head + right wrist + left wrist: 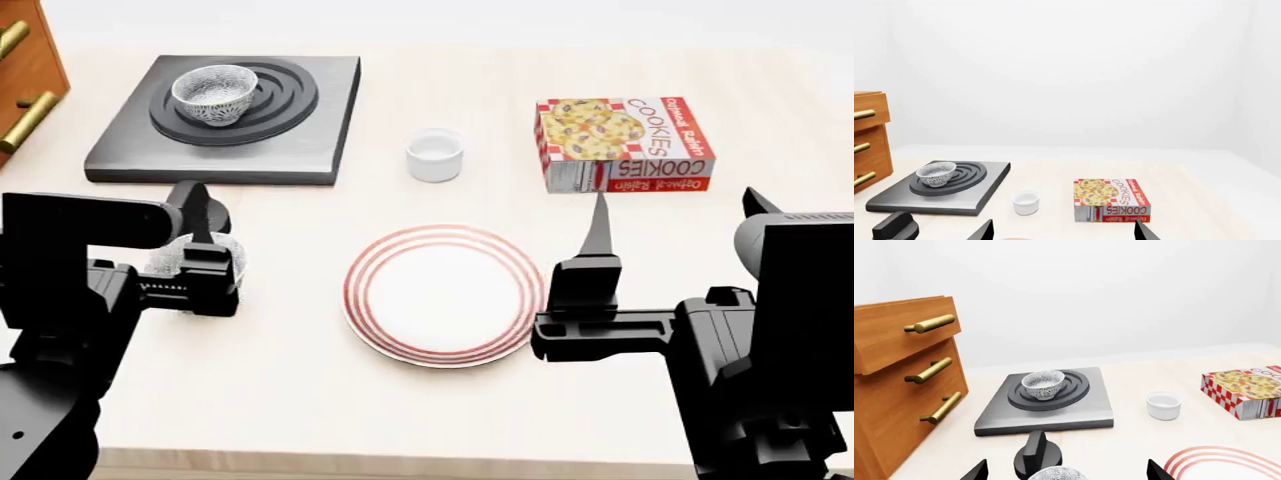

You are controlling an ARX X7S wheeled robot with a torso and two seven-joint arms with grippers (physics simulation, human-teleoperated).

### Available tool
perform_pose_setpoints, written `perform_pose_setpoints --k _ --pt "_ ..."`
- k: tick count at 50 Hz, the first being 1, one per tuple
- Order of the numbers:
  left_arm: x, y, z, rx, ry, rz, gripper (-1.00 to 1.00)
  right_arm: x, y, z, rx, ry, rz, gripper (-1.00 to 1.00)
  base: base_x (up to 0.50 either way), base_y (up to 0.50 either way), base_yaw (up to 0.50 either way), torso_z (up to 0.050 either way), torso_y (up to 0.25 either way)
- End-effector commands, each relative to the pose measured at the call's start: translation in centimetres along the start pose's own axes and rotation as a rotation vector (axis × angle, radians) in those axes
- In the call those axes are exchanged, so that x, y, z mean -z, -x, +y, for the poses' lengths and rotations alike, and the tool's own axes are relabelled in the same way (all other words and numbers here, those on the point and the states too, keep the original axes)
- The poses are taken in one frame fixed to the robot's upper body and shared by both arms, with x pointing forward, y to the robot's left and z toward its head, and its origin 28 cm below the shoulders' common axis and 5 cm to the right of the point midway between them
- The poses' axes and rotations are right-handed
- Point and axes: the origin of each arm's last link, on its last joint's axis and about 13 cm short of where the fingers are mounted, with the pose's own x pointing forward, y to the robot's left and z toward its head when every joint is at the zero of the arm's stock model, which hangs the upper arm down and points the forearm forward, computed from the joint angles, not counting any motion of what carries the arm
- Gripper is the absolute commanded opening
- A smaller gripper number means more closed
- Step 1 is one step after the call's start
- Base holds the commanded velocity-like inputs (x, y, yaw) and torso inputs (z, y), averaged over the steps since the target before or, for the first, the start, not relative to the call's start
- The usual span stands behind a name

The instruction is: Pick the akita bowl on the stove and place it on the plate.

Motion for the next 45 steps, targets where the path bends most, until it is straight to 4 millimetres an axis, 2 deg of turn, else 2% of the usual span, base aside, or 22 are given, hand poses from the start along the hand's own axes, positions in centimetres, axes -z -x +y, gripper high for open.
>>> perform_pose_setpoints --k 1,11,32,45 --pt "0.06 -0.07 -0.07 0.005 0.001 0.002 1.0 -0.14 0.06 0.05 -0.001 0.001 -0.001 1.0 0.0 -0.21 0.0 0.0 0.0" --pt "0.1 0.13 -0.09 0.006 -0.004 0.008 1.0 -0.09 0.03 0.03 -0.002 -0.001 -0.002 1.0 0.0 -0.19 0.0 0.0 0.0" --pt "0.28 0.11 -0.1 0.01 -0.008 0.009 1.0 0.13 -0.11 0.02 -0.005 0.017 0.006 1.0 0.0 0.0 0.0 0.0 0.0" --pt "0.35 0.07 0.0 0.006 -0.011 0.013 1.0 0.05 -0.09 0.07 -0.007 0.017 0.006 1.0 0.17 0.0 0.0 0.0 0.0"
